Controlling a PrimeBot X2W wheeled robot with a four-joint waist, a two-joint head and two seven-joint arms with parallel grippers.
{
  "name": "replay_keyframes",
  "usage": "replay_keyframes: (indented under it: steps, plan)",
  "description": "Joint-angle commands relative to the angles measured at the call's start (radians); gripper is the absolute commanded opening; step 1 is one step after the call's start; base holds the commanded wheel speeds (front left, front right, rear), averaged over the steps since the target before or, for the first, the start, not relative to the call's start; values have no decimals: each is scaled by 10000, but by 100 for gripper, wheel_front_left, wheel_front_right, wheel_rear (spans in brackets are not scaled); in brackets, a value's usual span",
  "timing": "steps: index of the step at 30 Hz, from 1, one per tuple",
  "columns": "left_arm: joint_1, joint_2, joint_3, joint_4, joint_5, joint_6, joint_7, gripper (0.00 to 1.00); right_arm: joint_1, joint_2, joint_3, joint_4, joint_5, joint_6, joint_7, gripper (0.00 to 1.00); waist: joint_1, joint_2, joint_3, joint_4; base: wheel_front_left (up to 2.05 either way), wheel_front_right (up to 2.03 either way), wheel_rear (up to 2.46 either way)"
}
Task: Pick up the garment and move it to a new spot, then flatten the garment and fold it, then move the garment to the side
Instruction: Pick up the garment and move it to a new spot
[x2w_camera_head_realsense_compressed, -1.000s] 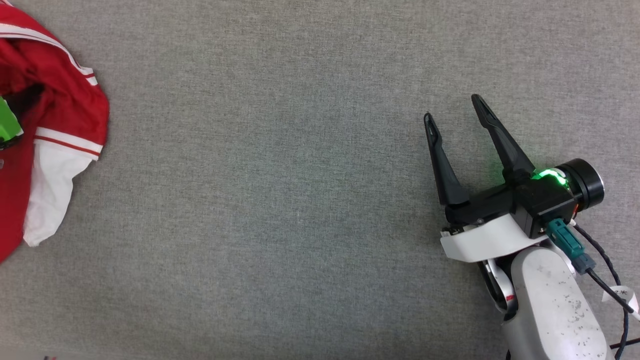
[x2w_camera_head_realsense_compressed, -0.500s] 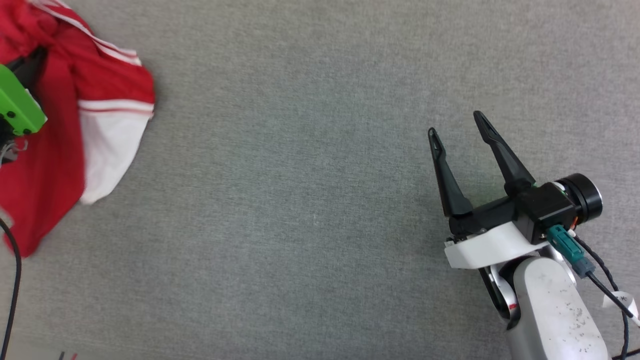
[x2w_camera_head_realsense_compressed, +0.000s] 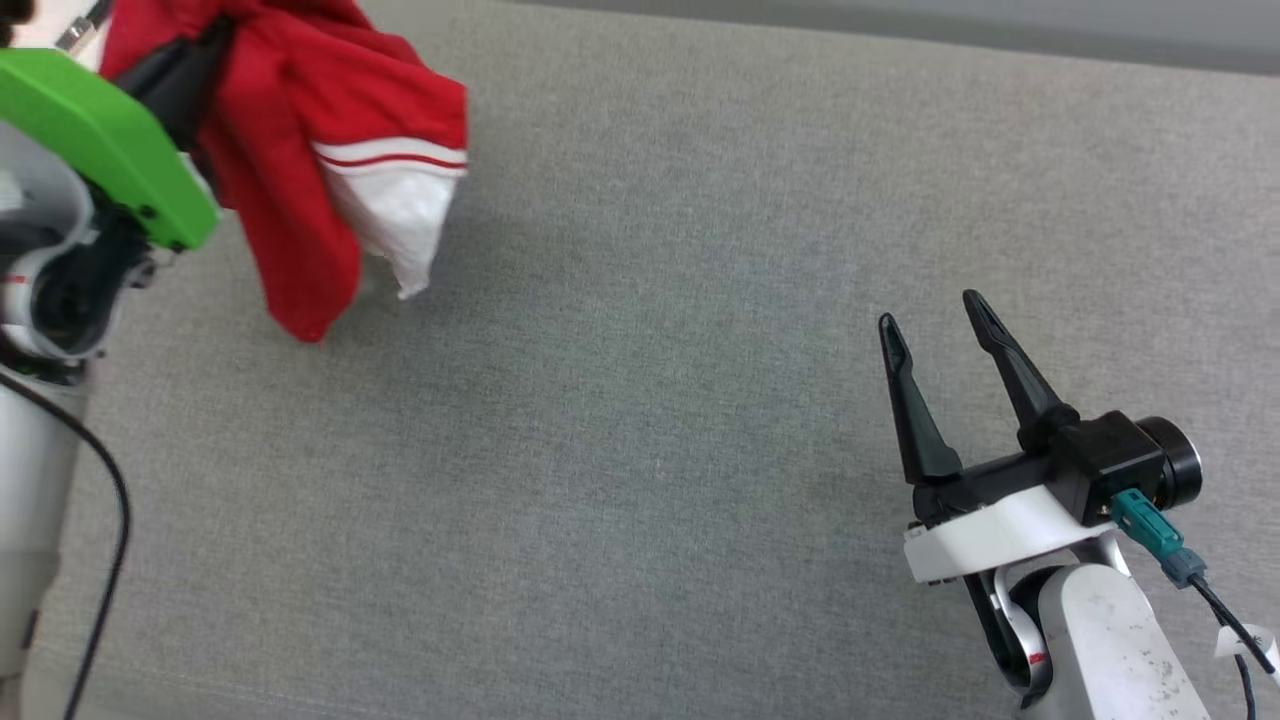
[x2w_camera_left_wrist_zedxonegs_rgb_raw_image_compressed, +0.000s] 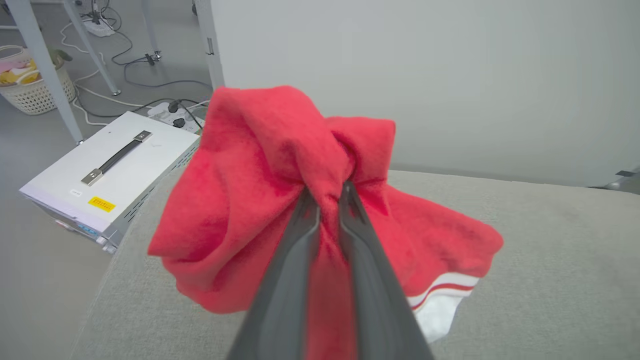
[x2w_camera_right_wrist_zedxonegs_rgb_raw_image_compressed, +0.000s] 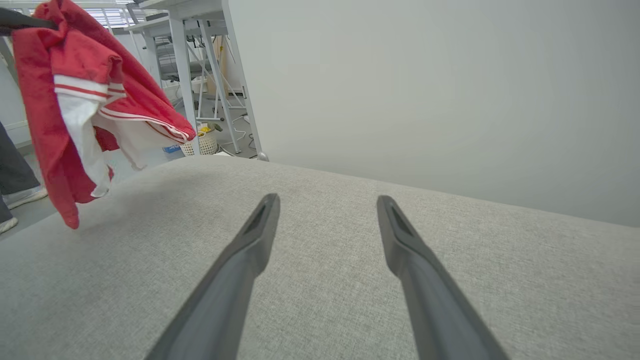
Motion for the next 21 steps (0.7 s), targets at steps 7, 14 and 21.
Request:
replay_keyframes:
  steps: [7, 14, 21]
  plan:
    - [321, -1470, -829, -985, -72, 870, 296, 0, 412, -32, -82, -3, 380, 35, -61, 100, 1, -1, -737, -525, 0, 0, 0]
    - [196, -3159, -1934, -449, 92, 1024, 144, 0, 676, -32, -68, -94, 734, 35, -61, 100, 1, -1, -799, -1321, 0, 0, 0]
    - [-98, -4672, -2845, 1288, 622, 969, -683, 0, 738, -32, -228, -503, 1327, 35, -61, 100, 1, -1, -539, -1992, 0, 0, 0]
